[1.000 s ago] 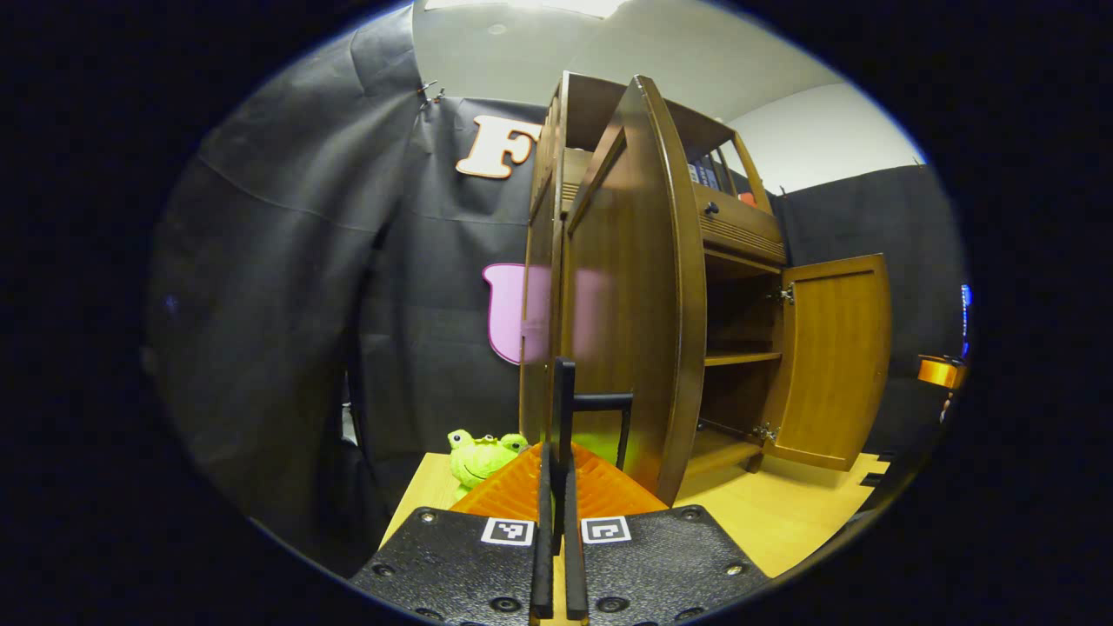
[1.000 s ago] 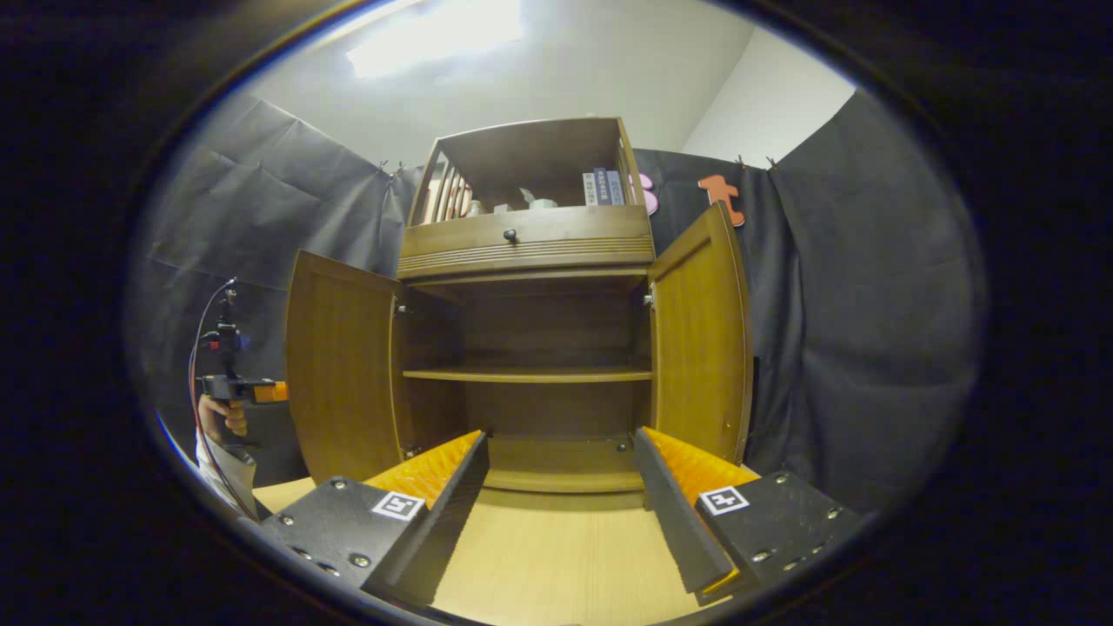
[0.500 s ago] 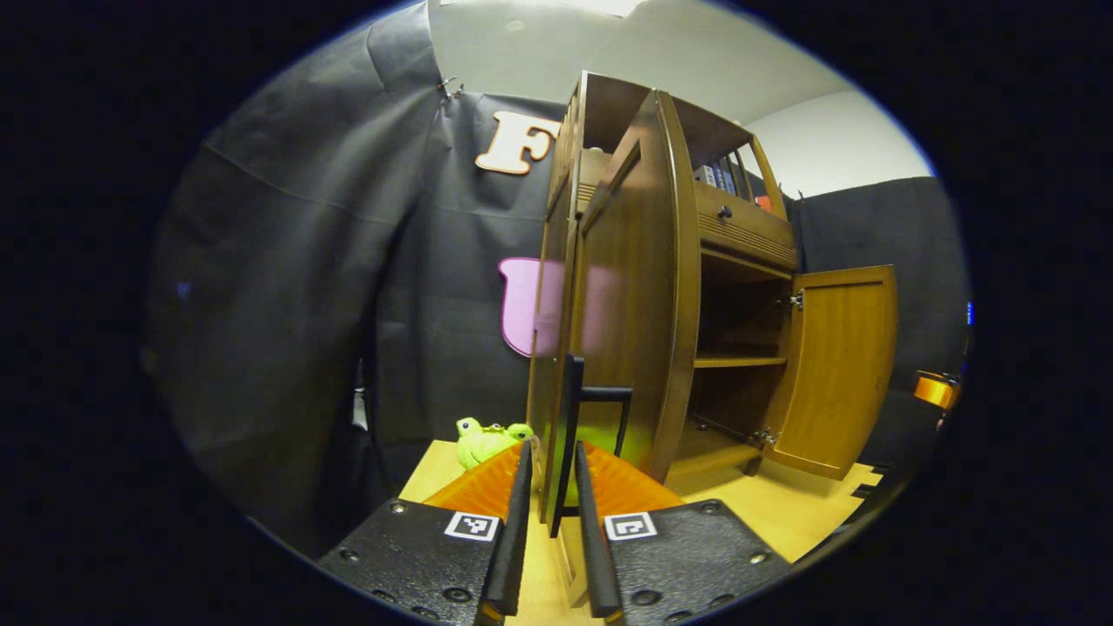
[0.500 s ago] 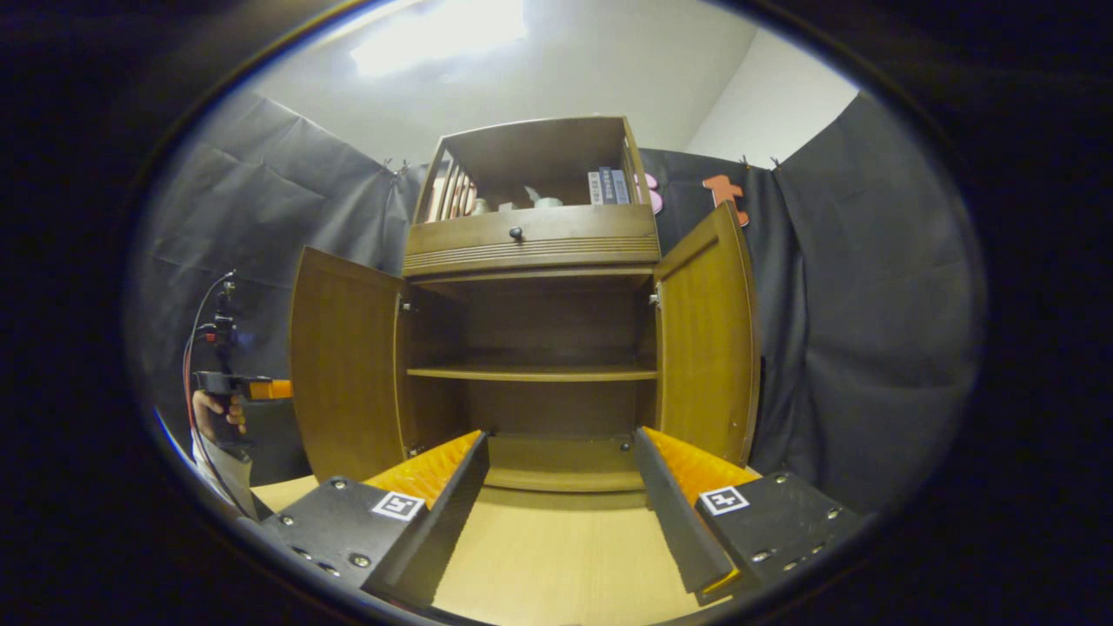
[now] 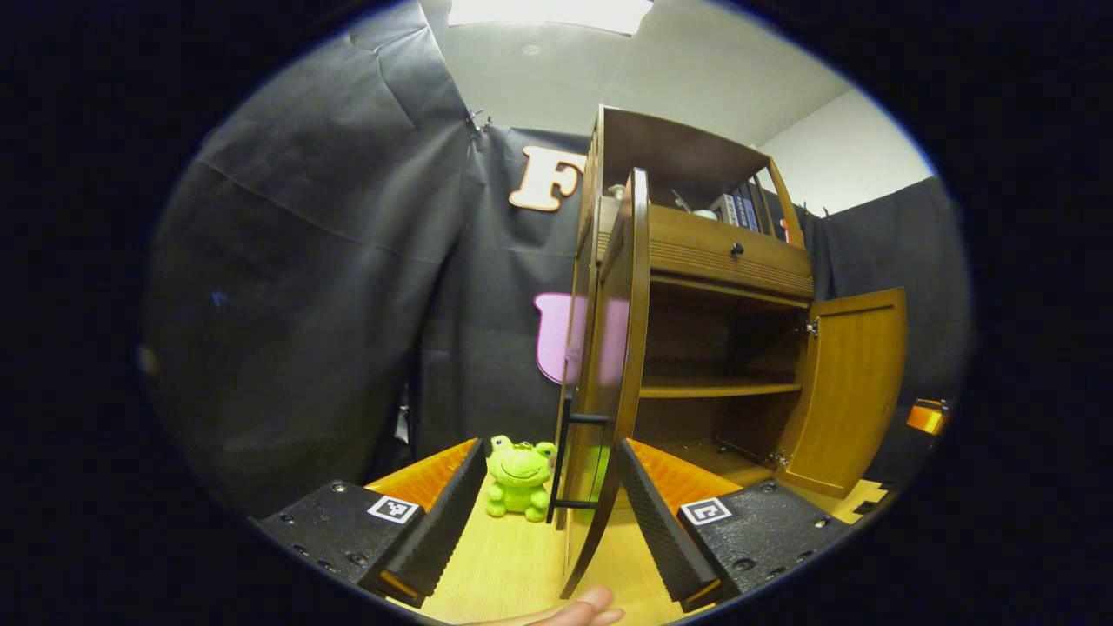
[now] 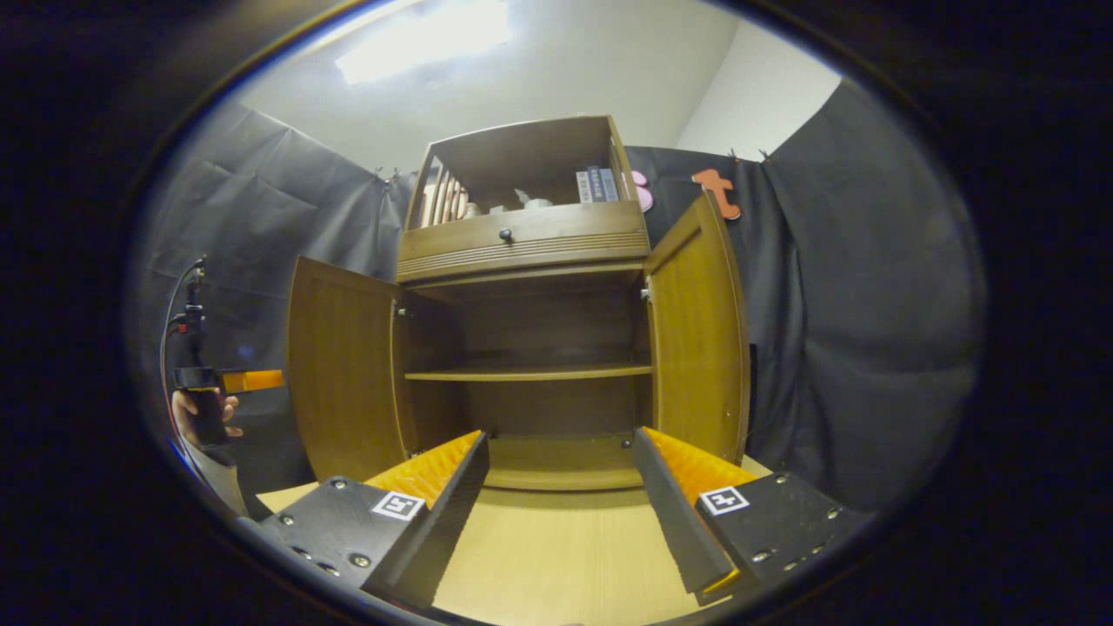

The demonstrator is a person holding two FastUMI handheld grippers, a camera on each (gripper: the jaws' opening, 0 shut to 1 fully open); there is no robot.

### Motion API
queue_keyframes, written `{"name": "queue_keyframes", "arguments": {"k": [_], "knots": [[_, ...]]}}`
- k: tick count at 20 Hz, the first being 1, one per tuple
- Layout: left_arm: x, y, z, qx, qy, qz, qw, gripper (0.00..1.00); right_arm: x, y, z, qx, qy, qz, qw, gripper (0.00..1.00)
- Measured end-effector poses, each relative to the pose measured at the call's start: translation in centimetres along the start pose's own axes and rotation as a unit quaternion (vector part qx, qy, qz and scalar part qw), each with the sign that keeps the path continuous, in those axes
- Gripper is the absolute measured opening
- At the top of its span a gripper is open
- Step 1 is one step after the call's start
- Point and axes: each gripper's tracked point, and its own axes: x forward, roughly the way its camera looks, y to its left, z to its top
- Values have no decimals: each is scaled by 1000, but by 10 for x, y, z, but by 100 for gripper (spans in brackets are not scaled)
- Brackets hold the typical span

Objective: Open the right door of the double-door shoe cabinet with the right hand, and open the left door with the left hand.

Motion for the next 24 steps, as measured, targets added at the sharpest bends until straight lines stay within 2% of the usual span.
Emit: {"name": "queue_keyframes", "arguments": {"k": [1,2,3,4,6,7,8,12,14,15,17,18,19,23,24], "knots": [[-5,-5,5,5,-4,7,1000,94,-1,-2,-1,1,2,0,1000,99],[-9,-11,9,11,-7,11,1000,88,-1,-3,-2,3,3,-2,1000,100],[-14,-23,16,20,-13,8,1000,94,-1,-4,-4,7,4,0,1000,100],[-19,-36,25,29,-20,0,999,88,-1,-2,-6,9,7,4,1000,99],[-27,-67,39,32,-42,-24,998,89,-2,-1,-9,6,10,9,1000,99],[-30,-87,48,31,-54,-40,997,88,-2,-1,-8,5,11,11,1000,95],[-31,-105,51,29,-58,-54,996,89,-3,-1,-8,3,13,12,1000,99],[-20,-160,48,34,-68,-84,994,91,-5,-2,10,-1,-3,22,1000,99],[-6,-181,41,38,-61,-84,994,93,-2,-3,21,-8,-13,21,1000,95],[3,-190,34,38,-51,-83,995,93,1,-3,23,-15,-14,22,1000,99],[18,-205,16,35,-23,-80,996,94,9,-8,24,-18,-9,17,1000,95],[26,-214,9,36,-11,-83,996,94,12,-11,24,-17,-6,12,1000,99],[36,-224,3,40,-4,-85,996,94,13,-15,24,-15,-4,8,1000,95],[63,-253,-20,48,18,-93,994,96,29,-26,21,-16,8,-10,1000,99],[69,-262,-25,47,22,-99,994,96,34,-30,21,-17,9,-15,1000,95]]}}
